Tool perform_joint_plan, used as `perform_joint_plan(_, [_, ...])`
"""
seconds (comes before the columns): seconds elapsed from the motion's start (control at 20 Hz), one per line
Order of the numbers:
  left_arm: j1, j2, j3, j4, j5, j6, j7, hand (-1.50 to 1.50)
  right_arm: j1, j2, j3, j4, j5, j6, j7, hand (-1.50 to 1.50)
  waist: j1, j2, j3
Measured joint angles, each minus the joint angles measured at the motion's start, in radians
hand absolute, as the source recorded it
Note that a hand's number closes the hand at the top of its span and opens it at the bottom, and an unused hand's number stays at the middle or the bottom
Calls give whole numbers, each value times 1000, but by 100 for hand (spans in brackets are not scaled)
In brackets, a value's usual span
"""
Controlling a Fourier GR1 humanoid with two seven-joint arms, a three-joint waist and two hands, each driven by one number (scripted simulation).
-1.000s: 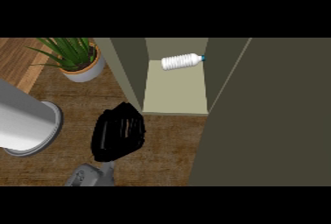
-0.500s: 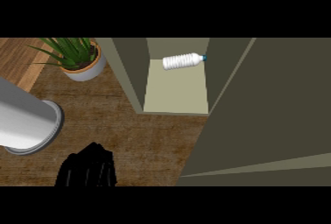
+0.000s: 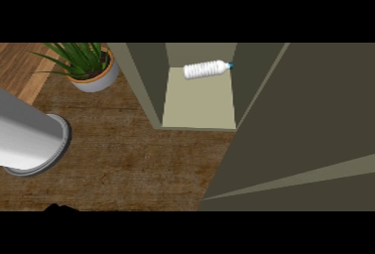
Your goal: Pick up the bottled water, place it into the cabinet and close the cabinet
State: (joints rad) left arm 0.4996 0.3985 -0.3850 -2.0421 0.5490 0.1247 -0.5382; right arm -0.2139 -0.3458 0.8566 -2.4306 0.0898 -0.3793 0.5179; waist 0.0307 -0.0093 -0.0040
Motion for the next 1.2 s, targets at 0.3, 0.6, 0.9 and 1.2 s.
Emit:
perform_joint_plan(0.3, [151, 69, 83, -60, 59, -103, -64, 150, -216, 224, -45, 119, 37, -25, 143, 150, 1, 3, 1])
perform_joint_plan(0.6, [262, 102, 171, -80, 114, -196, -115, 150, -386, 315, -200, 278, -37, -23, 178, 150, -1, 7, 3])
perform_joint_plan(0.9, [321, 121, 241, -73, 155, -277, -140, 150, -510, 339, -388, 515, -154, 68, 73, 150, 1, 11, 3])
perform_joint_plan(1.2, [360, 139, 320, -81, 202, -337, -128, 150, -594, 340, -505, 744, -227, 147, -40, 150, -2, 11, 4])
